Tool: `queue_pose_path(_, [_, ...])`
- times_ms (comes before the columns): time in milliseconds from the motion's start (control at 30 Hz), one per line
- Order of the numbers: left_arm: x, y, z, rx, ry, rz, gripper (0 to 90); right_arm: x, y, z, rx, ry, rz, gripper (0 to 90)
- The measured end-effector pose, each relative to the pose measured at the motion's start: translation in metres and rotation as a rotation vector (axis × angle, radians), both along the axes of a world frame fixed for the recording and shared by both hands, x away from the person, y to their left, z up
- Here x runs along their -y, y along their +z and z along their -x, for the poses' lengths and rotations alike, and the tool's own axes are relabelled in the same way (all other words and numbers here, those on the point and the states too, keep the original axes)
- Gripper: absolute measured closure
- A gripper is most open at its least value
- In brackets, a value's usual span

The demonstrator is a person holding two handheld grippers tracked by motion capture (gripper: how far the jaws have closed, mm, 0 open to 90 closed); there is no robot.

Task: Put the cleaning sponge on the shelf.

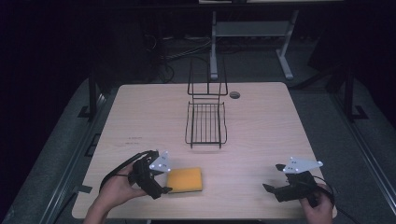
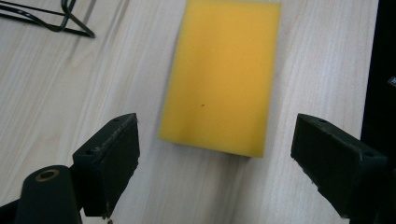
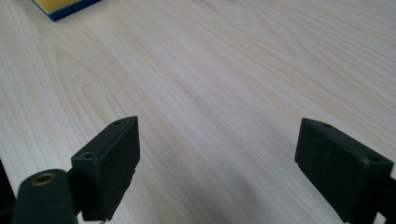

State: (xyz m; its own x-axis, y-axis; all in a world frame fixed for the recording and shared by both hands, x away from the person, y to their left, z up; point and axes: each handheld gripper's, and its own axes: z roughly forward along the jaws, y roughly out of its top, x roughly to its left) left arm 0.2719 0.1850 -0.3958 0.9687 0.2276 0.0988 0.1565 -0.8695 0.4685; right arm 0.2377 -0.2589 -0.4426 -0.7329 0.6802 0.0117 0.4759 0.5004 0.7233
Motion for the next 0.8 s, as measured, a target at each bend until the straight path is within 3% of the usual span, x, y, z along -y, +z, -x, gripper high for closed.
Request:
queue_pose_path(467, [0.020,-0.004,-0.008,-0.022,-0.036,-0.022,14.8,0.000,0.000,0.000,0.000,0.007,-0.003,13.7])
queue_pose_path(800, [0.034,-0.015,-0.014,-0.050,-0.058,-0.057,14.8,0.000,-0.001,0.000,-0.003,0.013,-0.007,13.7])
